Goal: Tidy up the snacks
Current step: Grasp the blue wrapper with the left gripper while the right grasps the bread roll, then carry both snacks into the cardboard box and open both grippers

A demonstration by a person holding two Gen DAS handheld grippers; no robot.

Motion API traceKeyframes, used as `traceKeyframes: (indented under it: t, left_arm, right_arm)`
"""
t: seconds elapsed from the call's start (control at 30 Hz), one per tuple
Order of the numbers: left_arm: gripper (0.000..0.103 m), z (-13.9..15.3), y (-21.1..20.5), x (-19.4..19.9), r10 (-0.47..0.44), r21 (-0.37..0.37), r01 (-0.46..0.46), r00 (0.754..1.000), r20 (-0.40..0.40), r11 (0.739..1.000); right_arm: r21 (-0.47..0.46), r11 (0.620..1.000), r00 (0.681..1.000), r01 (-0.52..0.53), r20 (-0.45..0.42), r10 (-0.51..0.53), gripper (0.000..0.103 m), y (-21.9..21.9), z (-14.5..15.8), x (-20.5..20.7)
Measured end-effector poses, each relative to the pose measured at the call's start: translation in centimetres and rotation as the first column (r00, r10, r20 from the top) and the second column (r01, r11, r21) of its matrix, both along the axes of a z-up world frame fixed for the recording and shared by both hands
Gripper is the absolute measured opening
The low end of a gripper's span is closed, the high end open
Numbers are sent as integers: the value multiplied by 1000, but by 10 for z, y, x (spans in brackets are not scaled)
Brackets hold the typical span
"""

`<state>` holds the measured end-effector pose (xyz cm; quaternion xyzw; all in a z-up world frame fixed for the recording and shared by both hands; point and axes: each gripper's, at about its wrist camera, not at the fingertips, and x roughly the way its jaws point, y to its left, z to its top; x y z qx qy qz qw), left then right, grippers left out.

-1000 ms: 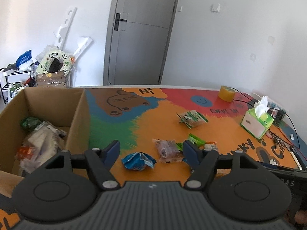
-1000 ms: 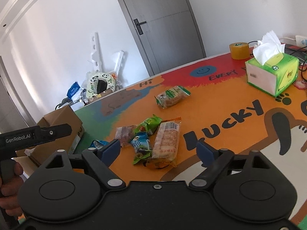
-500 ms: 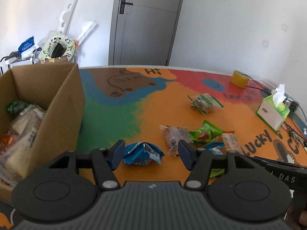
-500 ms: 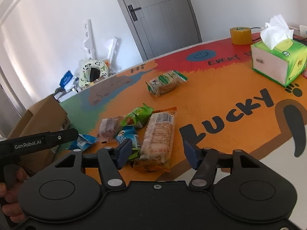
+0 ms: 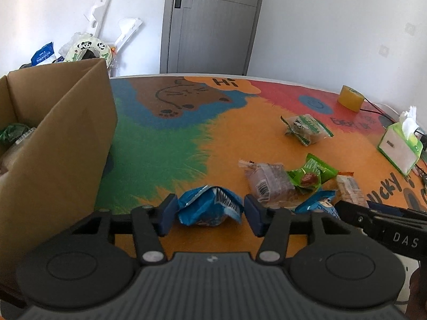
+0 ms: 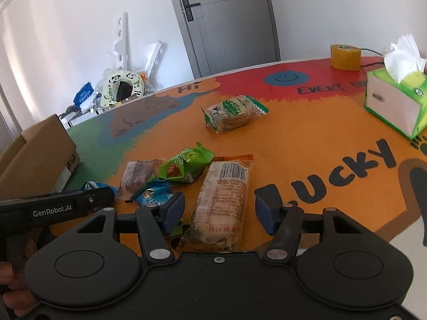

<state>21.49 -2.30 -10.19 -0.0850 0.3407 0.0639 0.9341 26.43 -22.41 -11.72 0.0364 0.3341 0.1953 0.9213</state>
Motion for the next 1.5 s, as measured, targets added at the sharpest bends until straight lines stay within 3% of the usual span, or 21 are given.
traceKeyframes:
  t: [0.17,0.4,1.0,1.5]
  left_arm:
    - [40,0,-2,-4,-10,10,10,1000,9,1000]
    - [36,7,-6,-14,-34,-6,34,999,26,999]
    - [35,58,-3,-45,-40,0,41,987,154,999]
    - [35,100,31,-73,52,25,-60,964,261,998]
  right_arm:
    - [-29,1000,1000,5,6,-5,36,-3,1,-3]
    - [21,1000,1000,3,4,-3,36,-14,7,-17]
    - [107,993,992,-41,126,27,36,-8,53,-40]
    - [127,980,972,-152,199,125,36,28,78,-43]
